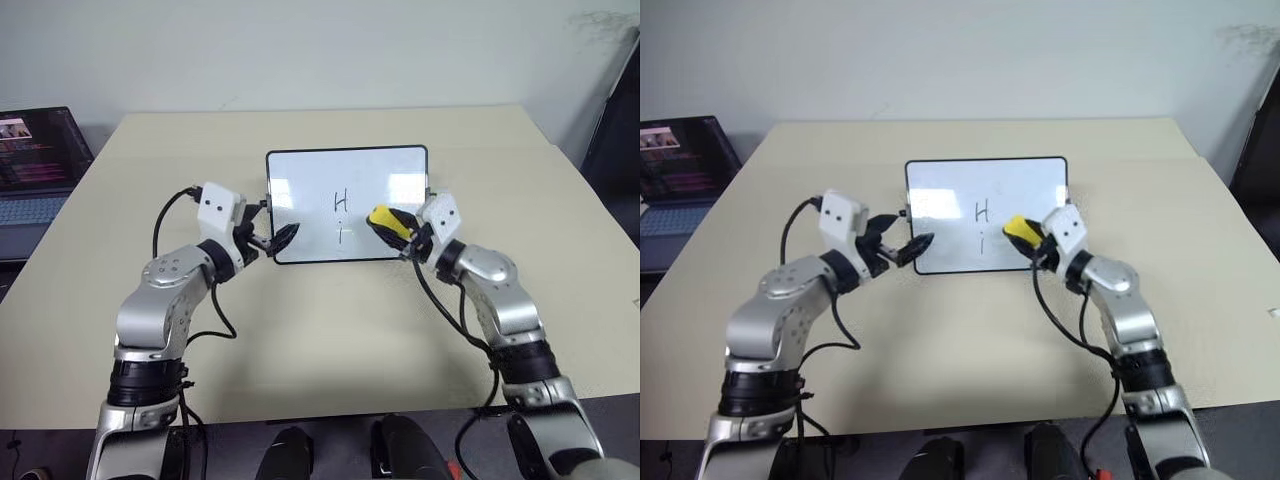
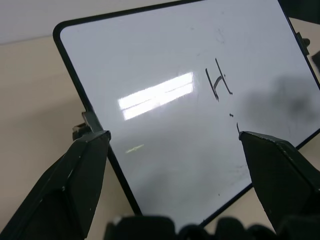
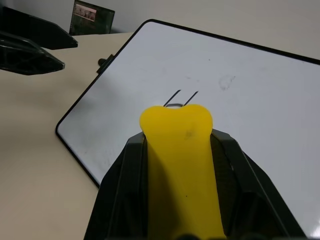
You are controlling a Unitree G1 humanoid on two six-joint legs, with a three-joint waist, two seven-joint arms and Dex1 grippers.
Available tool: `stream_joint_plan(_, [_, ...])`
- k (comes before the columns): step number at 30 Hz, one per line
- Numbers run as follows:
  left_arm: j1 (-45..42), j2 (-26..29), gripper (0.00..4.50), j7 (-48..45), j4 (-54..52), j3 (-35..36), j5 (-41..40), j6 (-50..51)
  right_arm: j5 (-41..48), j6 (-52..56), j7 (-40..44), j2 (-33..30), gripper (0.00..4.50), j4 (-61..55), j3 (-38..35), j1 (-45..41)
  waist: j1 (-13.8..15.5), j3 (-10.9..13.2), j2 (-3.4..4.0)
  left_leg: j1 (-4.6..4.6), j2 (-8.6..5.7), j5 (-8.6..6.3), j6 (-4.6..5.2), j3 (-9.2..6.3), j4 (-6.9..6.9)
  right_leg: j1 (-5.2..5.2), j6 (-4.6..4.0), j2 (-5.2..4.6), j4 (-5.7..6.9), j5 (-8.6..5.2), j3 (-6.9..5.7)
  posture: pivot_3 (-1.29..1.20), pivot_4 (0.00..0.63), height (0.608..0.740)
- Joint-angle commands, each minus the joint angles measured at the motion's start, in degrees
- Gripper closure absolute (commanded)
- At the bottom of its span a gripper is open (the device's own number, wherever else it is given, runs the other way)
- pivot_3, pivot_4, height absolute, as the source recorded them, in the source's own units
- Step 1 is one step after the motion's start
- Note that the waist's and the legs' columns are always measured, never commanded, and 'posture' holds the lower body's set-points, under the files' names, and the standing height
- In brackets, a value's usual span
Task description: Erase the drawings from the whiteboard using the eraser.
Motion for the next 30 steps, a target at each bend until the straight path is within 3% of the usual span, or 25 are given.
stream_joint_plan(1, [1.40,0.48,0.00,0.65,-4.26,2.21,-1.66,0.44,-0.75,-0.46,-1.91,-1.10,3.18,-6.63,-0.20,3.09,0.06,0.01,-0.01,0.00,-0.01,0.00,0.00,0.01,0.00,0.00,0.00,0.00,0.01,0.00,0.00,0.00,0.150,0.740])
stream_joint_plan(7, [5.07,0.55,0.00,1.73,-6.49,1.68,-1.15,1.42,-3.35,-2.14,-5.49,-2.07,3.18,-9.12,-0.24,7.81,0.20,0.02,-0.03,0.04,-0.01,0.01,-0.01,0.08,0.00,0.01,0.04,0.01,0.00,-0.02,0.00,0.00,0.150,0.740])
stream_joint_plan(12, [4.77,0.30,0.00,2.65,-6.70,1.68,-1.17,1.58,-7.49,-8.38,-7.17,-1.90,3.18,-4.84,2.24,4.97,0.23,0.02,-0.04,0.06,-0.01,0.01,-0.01,0.12,0.00,0.01,0.04,0.03,0.00,-0.02,0.00,0.00,0.150,0.740])
stream_joint_plan(20, [2.22,0.61,0.00,1.98,-7.14,0.05,-1.56,2.44,-13.07,-18.80,-11.03,3.14,3.18,13.71,6.42,-10.87,0.32,0.04,-0.08,0.09,0.02,0.03,-0.03,0.18,0.01,0.01,-0.01,0.07,0.01,0.00,0.02,0.00,0.150,0.740])
stream_joint_plan(30, [-0.13,1.40,0.00,0.32,-4.91,-0.94,-0.94,1.71,-18.83,-30.37,-16.43,6.61,3.18,46.90,8.70,-33.58,0.24,0.07,-0.12,0.06,0.00,0.03,-0.04,0.21,-0.10,-0.03,-0.28,0.05,-0.05,0.16,0.03,0.00,0.150,0.740])
